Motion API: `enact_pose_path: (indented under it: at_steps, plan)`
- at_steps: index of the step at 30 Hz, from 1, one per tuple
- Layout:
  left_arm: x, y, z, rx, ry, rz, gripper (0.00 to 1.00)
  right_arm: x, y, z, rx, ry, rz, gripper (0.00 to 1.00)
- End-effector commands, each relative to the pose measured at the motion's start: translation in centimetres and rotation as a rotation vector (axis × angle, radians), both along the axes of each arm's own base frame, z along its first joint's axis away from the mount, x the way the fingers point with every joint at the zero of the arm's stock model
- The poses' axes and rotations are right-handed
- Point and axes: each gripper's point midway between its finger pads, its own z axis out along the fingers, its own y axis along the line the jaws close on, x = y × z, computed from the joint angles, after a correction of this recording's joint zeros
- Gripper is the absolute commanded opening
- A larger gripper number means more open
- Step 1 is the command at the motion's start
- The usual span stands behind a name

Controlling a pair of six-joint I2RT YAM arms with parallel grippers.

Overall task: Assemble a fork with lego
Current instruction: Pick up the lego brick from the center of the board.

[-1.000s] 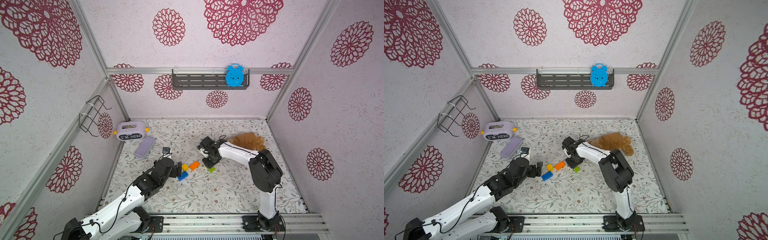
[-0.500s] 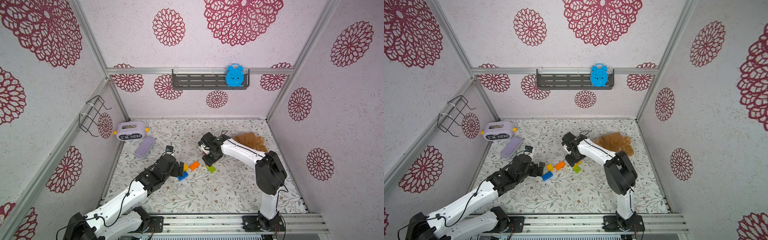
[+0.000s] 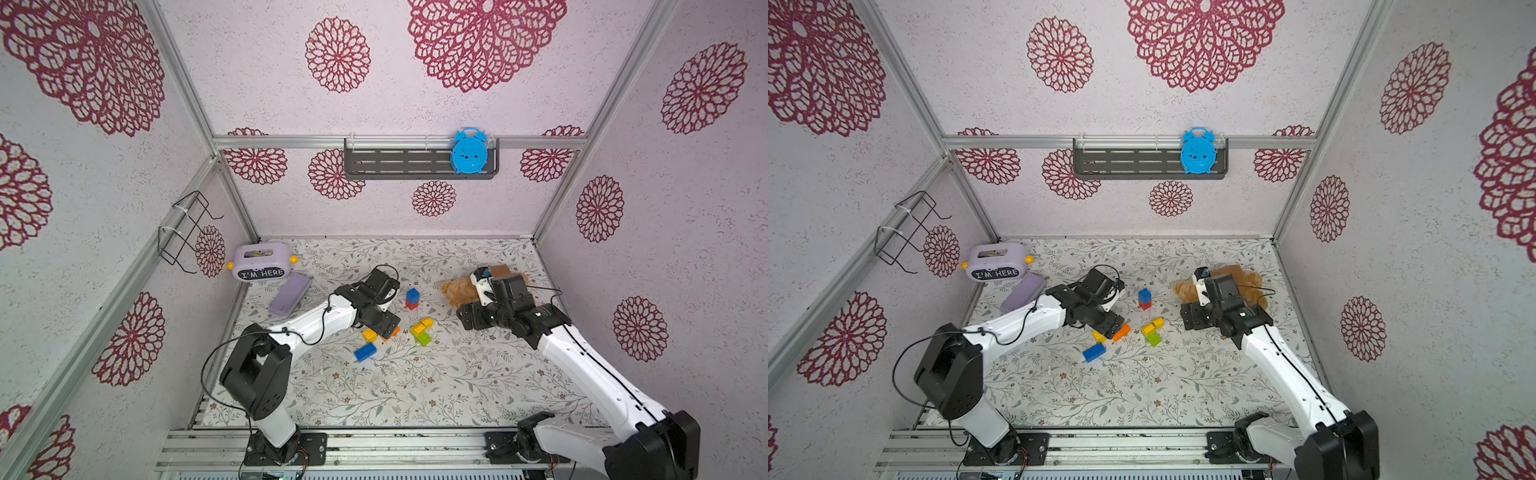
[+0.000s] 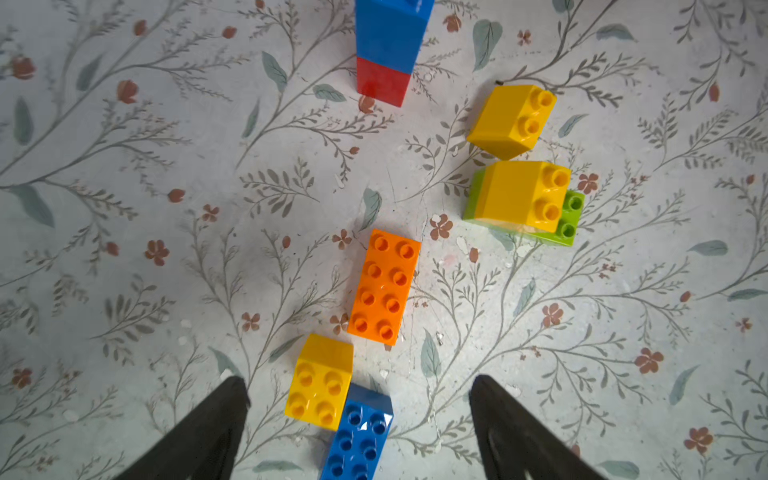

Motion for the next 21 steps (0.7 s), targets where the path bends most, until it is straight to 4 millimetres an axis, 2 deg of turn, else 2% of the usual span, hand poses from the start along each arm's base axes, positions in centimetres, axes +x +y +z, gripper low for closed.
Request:
enact_pose_path:
  at_steps: [1, 4, 8, 9, 15, 21]
  plan:
    - [-0.7, -0.2, -1.2, 0.045, 0.101, -0.084, 0.86, 0.6, -0.4, 2.1, 0.102, -0.1, -0.051, 0.94]
    - [-0.2, -0.5, -2.4, 0.072, 0.125, -0.093, 0.86, 0.1, -1.2, 1.5, 0.103, -0.091, -0.07, 0.95]
    - [0.3, -1.0, -3.5, 0.093, 0.155, -0.101, 0.8, -0.4, -1.6, 0.5, 0.092, -0.058, -0.075, 0.95]
    - [0.3, -1.0, -5.0, 0.117, 0.183, -0.101, 0.79, -0.4, -1.7, 0.4, 0.091, -0.054, -0.076, 0.95]
    - [0.9, -1.6, -7.4, 0.157, 0.204, -0.118, 0.71, -0.3, -1.6, -0.1, 0.095, -0.036, -0.071, 0.94]
    - [1.2, -2.1, -8.4, 0.161, 0.219, -0.127, 0.49, -0.4, -1.7, -0.2, 0.094, -0.034, -0.075, 0.9]
